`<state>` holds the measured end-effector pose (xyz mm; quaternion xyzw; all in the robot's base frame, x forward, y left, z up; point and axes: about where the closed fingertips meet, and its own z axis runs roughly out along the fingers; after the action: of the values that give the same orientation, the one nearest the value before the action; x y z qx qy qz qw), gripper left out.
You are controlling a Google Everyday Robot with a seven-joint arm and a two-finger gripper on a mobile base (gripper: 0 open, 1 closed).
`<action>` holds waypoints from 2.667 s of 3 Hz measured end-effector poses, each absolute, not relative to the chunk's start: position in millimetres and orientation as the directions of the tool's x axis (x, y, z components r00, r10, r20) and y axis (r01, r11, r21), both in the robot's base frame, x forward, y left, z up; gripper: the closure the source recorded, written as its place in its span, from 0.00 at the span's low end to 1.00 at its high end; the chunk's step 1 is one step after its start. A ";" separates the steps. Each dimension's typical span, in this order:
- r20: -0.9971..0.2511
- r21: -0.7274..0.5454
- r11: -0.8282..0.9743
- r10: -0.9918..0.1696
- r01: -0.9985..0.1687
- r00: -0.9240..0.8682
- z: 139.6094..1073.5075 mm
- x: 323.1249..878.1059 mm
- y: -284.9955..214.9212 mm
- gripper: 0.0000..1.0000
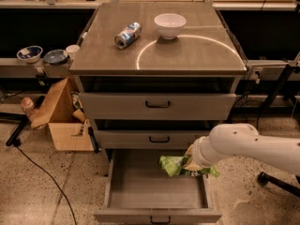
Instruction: Place green rice chip bag into bottom drawer
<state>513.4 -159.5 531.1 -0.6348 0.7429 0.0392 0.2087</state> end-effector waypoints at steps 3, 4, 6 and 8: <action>-0.319 -0.128 0.190 -0.937 -0.973 -0.141 429.4 510.1 -136.4 1.00; -0.326 -0.143 0.205 -0.934 -0.968 -0.149 427.2 509.5 -136.7 1.00; -0.312 -0.141 0.187 -0.940 -0.972 -0.135 383.1 524.2 -125.3 1.00; -0.251 -0.094 0.156 -0.959 -0.983 -0.128 317.7 539.8 -116.4 1.00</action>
Offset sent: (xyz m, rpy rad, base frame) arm -0.0027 0.0243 -0.1177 -0.0442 0.0943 -0.0213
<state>539.8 -116.4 317.7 -0.6478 0.7496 0.0472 0.1270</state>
